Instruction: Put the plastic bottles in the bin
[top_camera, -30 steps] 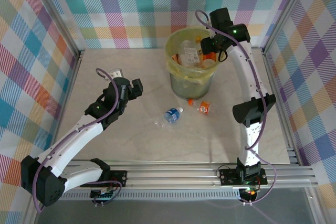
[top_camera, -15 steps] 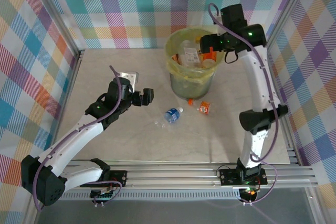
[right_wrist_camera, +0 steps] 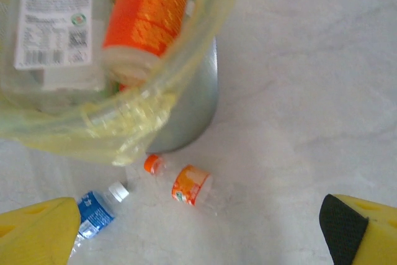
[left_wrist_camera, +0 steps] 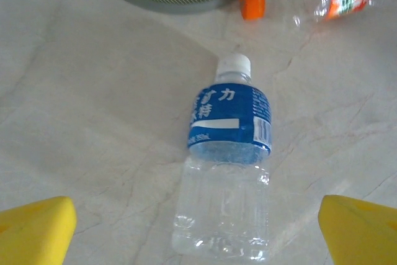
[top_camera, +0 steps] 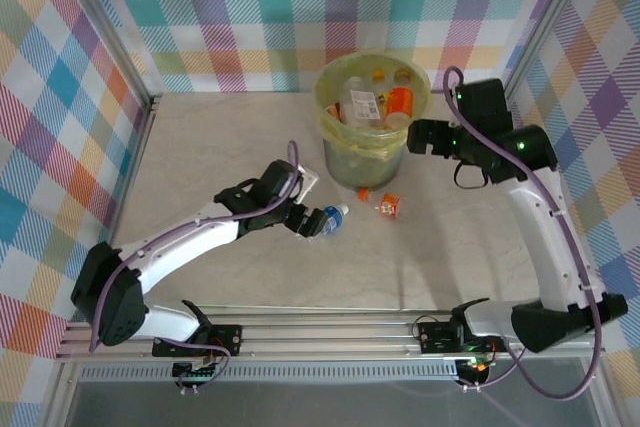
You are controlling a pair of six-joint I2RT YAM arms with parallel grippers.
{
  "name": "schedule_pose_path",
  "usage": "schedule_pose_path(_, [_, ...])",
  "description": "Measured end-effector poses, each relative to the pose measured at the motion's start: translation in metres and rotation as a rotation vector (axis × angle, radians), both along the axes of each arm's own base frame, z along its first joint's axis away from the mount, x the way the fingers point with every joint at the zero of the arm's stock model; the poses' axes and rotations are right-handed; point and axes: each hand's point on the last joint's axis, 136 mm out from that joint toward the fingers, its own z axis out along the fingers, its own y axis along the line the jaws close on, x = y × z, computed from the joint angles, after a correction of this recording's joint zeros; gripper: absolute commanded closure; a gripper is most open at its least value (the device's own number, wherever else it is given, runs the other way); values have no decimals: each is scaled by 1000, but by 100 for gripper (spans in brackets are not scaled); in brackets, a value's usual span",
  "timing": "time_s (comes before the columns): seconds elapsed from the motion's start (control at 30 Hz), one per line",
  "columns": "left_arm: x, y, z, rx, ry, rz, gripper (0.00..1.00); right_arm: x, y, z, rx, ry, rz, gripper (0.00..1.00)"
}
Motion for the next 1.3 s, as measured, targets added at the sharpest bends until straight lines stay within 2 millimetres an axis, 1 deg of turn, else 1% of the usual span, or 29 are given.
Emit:
schedule_pose_path(0.2, [1,-12,-25,137,10,-32,0,-24,-12,-25,31,19,-68,0])
schedule_pose_path(0.27, [1,-14,-32,167,16,-40,0,-30,-16,-29,39,18,-89,0])
schedule_pose_path(0.53, [7,-20,-55,230,36,-38,0,-47,-26,-37,68,1,-144,0])
schedule_pose_path(0.77, [12,-26,-75,258,60,-39,0,-51,-28,-42,82,4,-166,0])
schedule_pose_path(1.0, [13,-28,-92,280,88,-44,1,-51,-30,-50,82,17,-189,0])
schedule_pose_path(1.23, [13,-28,-108,295,114,-31,8,-52,-34,-57,76,24,-213,0])
schedule_pose_path(1.27, [13,-28,-109,295,117,-30,13,-52,-35,-57,77,22,-219,0])
schedule_pose_path(1.3, [12,-28,-110,293,120,-29,15,-52,-35,-57,77,19,-224,0])
